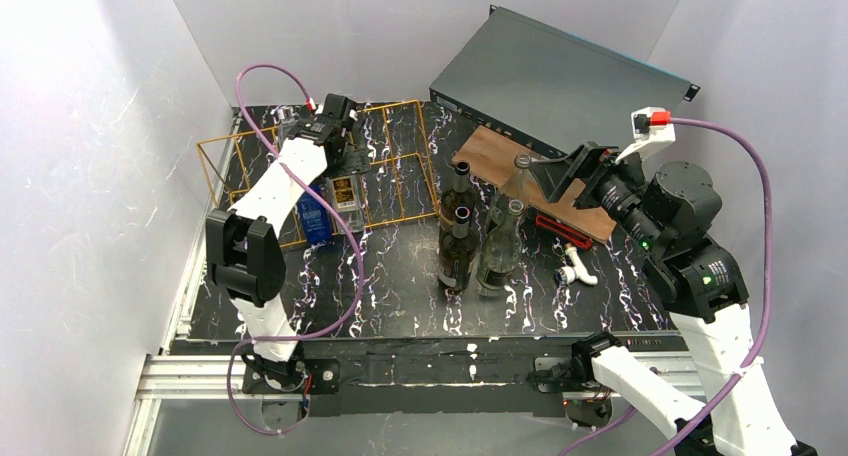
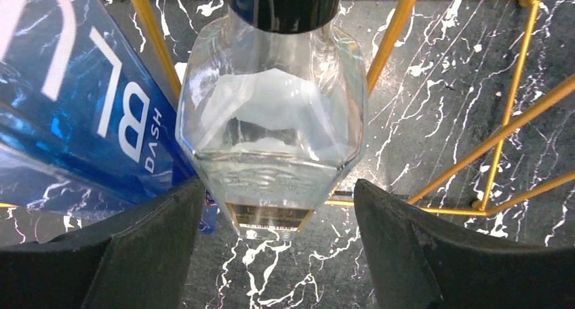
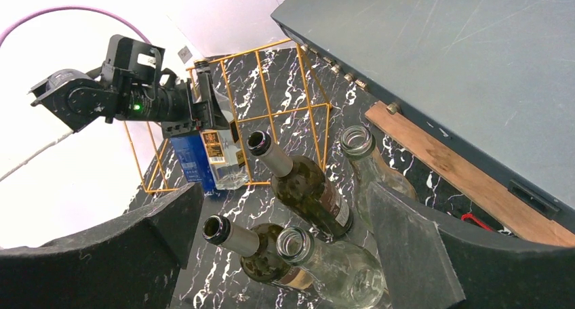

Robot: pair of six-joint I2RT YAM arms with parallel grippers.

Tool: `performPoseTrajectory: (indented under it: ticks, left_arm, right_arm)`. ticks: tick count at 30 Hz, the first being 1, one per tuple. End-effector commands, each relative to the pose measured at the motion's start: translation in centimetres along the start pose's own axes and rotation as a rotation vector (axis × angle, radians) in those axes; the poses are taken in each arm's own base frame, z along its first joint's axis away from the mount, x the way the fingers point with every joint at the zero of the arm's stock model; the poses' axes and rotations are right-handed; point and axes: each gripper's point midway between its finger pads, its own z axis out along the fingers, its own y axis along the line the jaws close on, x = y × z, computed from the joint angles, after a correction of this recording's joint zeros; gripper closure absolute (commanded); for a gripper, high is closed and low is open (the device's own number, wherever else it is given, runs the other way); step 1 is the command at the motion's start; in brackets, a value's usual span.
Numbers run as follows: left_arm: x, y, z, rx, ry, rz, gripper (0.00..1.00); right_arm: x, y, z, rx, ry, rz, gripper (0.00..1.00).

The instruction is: Put the wine bottle on the wine rack

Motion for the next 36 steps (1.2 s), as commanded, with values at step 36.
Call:
performPoseTrajectory:
  ticks: [36]
  left_arm:
    - [12.7,-14.6,-25.6,1.352,-0.508,0.825,0.02]
  right_arm:
    - [-1.5,0.8,-0.8,-0.025,-0.052,-0.004,0.0]
